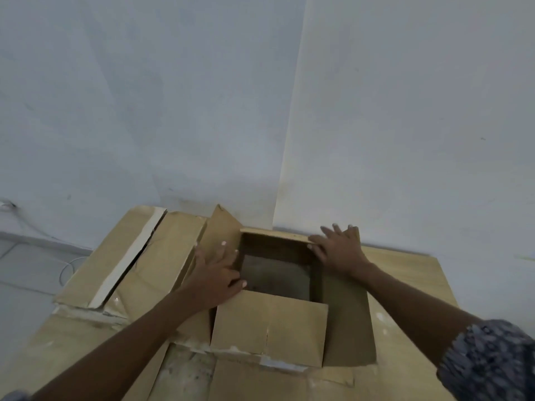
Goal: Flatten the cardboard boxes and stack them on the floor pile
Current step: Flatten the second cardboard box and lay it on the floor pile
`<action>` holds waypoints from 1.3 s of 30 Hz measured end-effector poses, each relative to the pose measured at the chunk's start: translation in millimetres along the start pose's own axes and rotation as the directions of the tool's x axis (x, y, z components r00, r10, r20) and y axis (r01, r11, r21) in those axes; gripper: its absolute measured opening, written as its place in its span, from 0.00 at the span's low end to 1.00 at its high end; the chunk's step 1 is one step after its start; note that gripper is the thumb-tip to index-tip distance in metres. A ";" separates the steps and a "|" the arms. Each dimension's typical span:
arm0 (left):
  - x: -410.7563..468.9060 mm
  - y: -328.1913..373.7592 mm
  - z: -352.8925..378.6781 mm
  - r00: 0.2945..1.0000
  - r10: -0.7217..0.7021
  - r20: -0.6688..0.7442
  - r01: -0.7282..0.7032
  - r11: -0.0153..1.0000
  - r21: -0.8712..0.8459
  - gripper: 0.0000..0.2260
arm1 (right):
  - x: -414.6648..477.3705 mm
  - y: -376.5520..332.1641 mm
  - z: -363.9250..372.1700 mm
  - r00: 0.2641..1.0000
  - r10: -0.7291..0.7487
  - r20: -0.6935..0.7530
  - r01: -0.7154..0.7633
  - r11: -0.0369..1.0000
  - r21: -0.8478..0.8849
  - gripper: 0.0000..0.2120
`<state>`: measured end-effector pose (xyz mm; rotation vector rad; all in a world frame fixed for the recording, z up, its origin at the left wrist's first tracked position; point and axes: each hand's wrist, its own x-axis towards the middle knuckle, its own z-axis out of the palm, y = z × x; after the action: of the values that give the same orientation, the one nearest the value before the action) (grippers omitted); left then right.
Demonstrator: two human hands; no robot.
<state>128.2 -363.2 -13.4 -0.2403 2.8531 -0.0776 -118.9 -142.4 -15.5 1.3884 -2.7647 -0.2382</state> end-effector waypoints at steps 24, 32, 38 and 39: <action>7.8 23.3 -21.3 0.939 -0.343 0.025 0.332 0.882 -0.334 0.24 | 9.5 0.5 -17.3 0.996 0.090 -0.004 -0.077 0.875 0.477 0.12; 10.1 49.4 1.4 0.976 0.022 -0.216 0.040 0.960 0.277 0.16 | 7.7 7.2 3.0 0.978 0.114 -0.174 -0.031 0.907 0.421 0.12; 15.4 62.6 25.3 0.998 -0.014 -0.053 0.022 0.988 0.153 0.33 | 8.5 5.7 4.6 0.978 0.124 -0.166 -0.054 0.926 0.372 0.13; 15.3 62.0 22.1 0.998 -0.035 -0.047 0.041 0.989 0.141 0.37 | 8.1 6.4 5.0 0.978 0.116 -0.174 -0.047 0.933 0.358 0.14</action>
<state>110.1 -305.4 -43.4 -0.2662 2.8707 -0.2966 -129.4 -144.6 -19.7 1.2698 -2.7843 0.3955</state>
